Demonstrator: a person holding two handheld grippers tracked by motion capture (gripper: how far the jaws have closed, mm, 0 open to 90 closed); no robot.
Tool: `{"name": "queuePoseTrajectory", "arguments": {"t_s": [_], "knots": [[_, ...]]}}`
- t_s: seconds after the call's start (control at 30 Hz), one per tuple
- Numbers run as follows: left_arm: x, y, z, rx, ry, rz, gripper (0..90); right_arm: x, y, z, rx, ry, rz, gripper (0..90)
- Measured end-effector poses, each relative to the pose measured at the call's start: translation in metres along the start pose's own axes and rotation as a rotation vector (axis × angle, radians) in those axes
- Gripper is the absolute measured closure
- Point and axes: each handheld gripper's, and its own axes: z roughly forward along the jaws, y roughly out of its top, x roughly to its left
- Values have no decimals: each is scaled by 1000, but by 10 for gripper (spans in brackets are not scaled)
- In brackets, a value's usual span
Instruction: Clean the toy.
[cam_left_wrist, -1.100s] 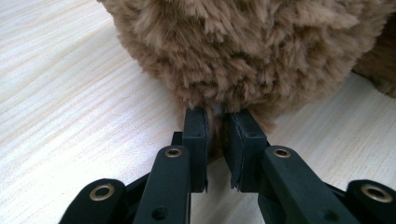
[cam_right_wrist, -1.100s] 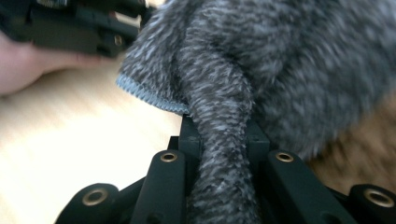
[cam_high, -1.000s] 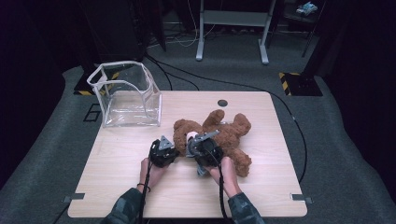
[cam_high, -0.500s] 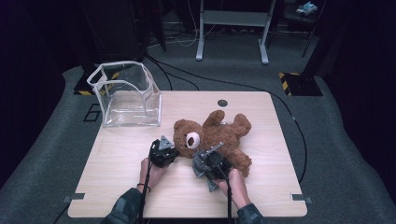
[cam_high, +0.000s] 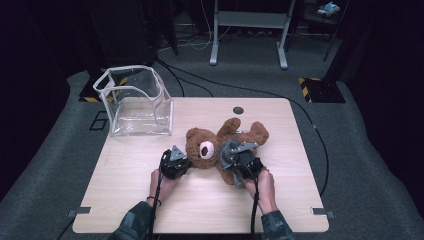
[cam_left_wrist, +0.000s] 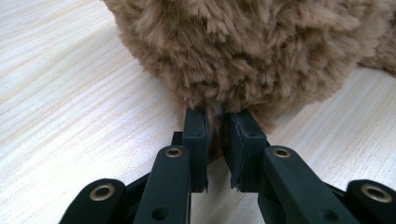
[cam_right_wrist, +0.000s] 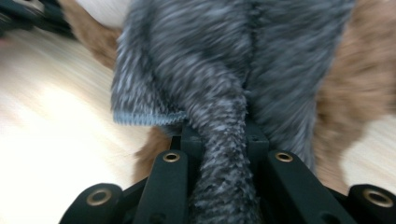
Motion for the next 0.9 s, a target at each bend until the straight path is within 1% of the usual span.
{"name": "queuePoseTrajectory", "arguments": {"t_s": [0.07,0.1,0.13,0.2,0.23,0.27,0.3,0.33,0.37,0.4,0.43,0.47,0.5,0.53,0.57,0.6,0.63,0.67,0.7,0.73,0.77,0.8,0.83,0.87,0.9], "knots": [[0,0,0,0,-1,-1,783,1,-2,10,-4,-13,10,771],[0,0,0,1,1,0,785,2,-4,17,9,-20,32,773],[0,0,0,1,1,0,785,2,-4,17,9,-20,32,773],[0,0,0,1,2,1,785,3,-11,27,40,-5,29,775],[-1,0,0,-3,7,0,785,6,-14,31,65,8,42,775],[-1,0,0,-3,7,0,785,6,-14,31,65,8,42,775],[-1,0,0,-1,5,0,785,7,-21,38,61,69,86,775],[-1,0,0,-1,5,0,785,7,-21,38,61,69,86,775],[0,0,0,1,2,1,785,9,-24,39,53,171,102,775],[0,0,0,2,1,1,785,12,-24,38,53,197,94,775],[0,0,0,2,1,1,785,15,-23,37,64,225,82,774],[0,0,0,1,2,1,785,15,-23,37,64,225,82,774],[0,0,0,2,1,1,785,16,-23,35,74,246,64,774],[0,0,0,2,1,1,785,18,-22,31,89,251,68,773],[0,0,0,1,2,1,785,17,-21,26,82,251,67,772],[0,0,0,2,1,1,785,14,-19,22,56,239,59,771],[0,0,0,1,1,0,785,6,-17,13,9,173,77,770],[0,0,0,1,1,0,786,6,-17,13,9,173,77,770],[0,0,0,0,1,0,786,-2,-14,13,-21,109,104,768],[0,0,0,0,1,0,787,-2,-14,13,-21,109,104,768],[0,0,0,0,1,1,788,-1,-14,21,-20,89,115,768],[0,0,0,0,1,0,788,-1,-14,21,-20,89,115,768],[0,0,0,0,1,0,788,9,-15,32,5,102,105,769],[0,0,0,0,1,0,789,9,-15,32,5,102,105,769],[0,0,0,0,0,1,789,23,-17,40,27,163,51,769]]}}
